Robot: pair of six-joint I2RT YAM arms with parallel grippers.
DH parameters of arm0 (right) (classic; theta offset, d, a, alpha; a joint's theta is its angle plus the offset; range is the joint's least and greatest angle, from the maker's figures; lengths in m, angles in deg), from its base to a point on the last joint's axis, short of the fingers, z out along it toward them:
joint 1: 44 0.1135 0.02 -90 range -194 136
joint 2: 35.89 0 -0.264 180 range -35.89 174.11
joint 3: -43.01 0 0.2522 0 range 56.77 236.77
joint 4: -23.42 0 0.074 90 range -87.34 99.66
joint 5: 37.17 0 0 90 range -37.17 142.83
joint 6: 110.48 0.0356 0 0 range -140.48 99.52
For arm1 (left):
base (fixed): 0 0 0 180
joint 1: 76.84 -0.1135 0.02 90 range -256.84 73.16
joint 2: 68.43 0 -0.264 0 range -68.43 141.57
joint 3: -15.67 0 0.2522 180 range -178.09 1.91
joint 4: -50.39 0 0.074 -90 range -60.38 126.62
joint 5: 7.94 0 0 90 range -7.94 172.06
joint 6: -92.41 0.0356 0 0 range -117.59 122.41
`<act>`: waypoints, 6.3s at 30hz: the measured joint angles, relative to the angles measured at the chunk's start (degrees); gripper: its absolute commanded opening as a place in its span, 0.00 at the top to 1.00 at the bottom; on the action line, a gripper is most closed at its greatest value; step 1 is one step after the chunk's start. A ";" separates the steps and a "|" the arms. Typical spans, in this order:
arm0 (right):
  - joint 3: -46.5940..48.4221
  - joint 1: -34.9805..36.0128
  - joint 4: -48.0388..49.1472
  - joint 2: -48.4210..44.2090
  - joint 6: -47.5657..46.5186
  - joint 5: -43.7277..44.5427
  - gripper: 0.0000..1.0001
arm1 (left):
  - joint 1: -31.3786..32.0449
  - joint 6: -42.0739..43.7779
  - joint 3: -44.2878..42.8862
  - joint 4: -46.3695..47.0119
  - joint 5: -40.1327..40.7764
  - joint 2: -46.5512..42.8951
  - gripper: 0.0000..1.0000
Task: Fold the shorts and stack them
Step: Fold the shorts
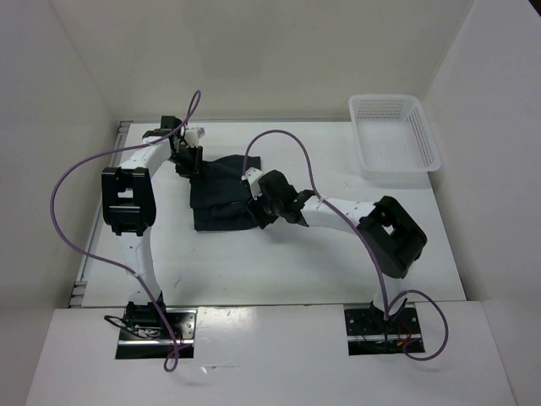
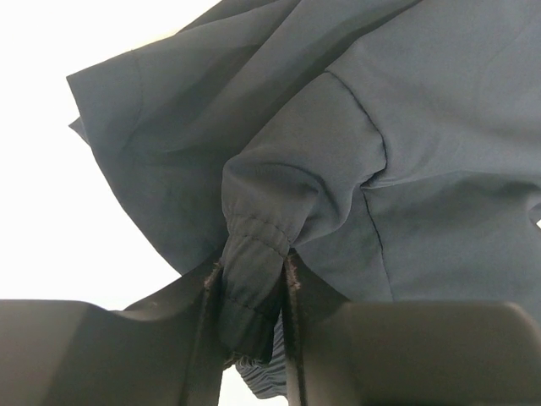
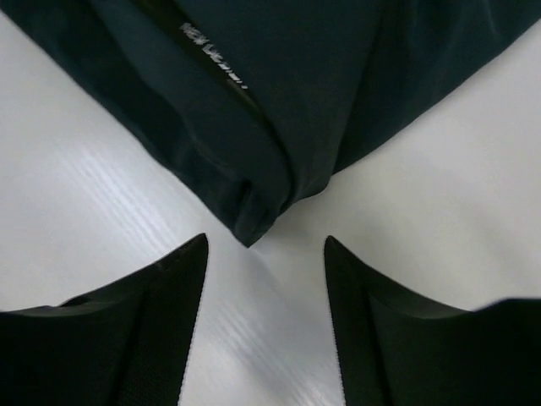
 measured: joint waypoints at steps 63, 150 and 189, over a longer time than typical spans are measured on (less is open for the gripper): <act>33.16 -21.70 -11.52 26.88 16.74 -18.18 0.26 | -4.66 -0.02 20.74 -4.85 -9.51 -14.25 0.02; 1.11 -1.55 -7.56 5.14 -3.96 -4.09 0.75 | 2.80 0.04 -1.25 7.72 7.56 3.21 0.00; -10.93 -32.52 -17.35 -48.92 -19.21 20.59 0.17 | -18.49 0.04 34.58 12.04 12.44 -54.82 0.00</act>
